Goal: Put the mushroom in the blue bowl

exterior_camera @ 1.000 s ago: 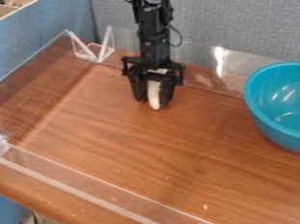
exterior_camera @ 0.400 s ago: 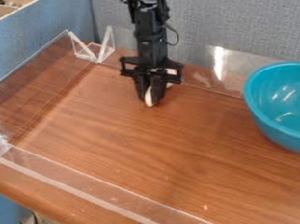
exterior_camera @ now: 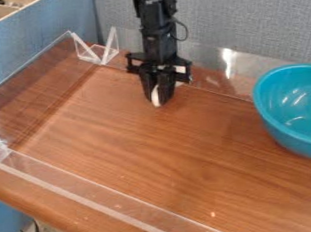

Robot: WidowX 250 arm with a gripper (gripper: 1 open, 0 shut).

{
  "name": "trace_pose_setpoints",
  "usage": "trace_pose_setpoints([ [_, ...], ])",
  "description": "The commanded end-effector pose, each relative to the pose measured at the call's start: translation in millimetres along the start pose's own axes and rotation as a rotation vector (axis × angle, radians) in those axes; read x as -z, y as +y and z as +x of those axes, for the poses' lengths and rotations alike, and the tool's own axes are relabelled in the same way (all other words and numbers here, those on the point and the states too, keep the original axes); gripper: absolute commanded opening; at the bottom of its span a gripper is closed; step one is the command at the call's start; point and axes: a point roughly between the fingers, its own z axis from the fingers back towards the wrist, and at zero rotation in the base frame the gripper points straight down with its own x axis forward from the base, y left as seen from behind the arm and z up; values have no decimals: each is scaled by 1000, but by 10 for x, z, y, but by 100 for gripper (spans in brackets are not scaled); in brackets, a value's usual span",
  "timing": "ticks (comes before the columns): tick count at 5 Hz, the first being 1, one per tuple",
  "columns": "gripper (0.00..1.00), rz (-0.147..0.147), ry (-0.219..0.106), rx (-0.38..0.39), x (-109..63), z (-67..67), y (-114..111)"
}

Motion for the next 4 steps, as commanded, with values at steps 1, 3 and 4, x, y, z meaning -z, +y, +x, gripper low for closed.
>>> trace_pose_setpoints([
  [1,100,14,-99,28,-408,46,7],
  [3,0,14,-96,25,-529,19,6],
  [4,100,7,-91,37,-496,64,8],
])
